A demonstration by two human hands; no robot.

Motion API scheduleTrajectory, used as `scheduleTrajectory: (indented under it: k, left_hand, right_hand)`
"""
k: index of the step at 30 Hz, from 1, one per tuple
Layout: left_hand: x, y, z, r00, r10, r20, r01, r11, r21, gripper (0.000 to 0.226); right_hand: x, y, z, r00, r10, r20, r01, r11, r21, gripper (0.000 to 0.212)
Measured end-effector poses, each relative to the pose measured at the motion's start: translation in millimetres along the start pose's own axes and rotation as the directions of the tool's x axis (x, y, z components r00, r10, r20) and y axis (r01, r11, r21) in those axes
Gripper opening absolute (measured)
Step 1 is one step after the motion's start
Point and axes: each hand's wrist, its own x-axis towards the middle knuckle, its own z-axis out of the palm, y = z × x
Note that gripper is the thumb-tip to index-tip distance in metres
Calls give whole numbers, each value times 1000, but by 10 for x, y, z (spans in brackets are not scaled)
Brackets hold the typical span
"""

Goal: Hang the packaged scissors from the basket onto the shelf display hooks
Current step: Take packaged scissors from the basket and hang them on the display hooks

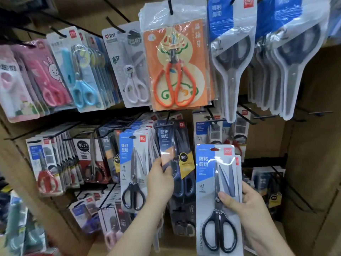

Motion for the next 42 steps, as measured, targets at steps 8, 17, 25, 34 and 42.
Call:
scheduleTrajectory:
  k: [8,17,25,34,42]
  left_hand:
    - [-247,-5,130,996,35,85,-39,999,38,74]
    - [-925,4,150,971,88,220,-36,972,-231,25]
    - [-854,-163,49,991,30,132,2,972,-233,19]
    - [-849,-310,-217,998,61,-15,-63,994,-94,15]
    - [-762,-298,-223,984,91,-153,-105,991,-85,22]
  right_hand:
    - [-23,-46,-30,998,0,-70,3,999,45,33]
    - [-56,-58,-2,994,-44,-102,44,999,0,24]
    - [-97,-146,-165,990,9,-143,-5,1000,29,30]
    - [-80,-193,-410,937,-197,-288,119,957,-266,24]
    - [-103,-195,-375,967,-170,-191,128,968,-214,18]
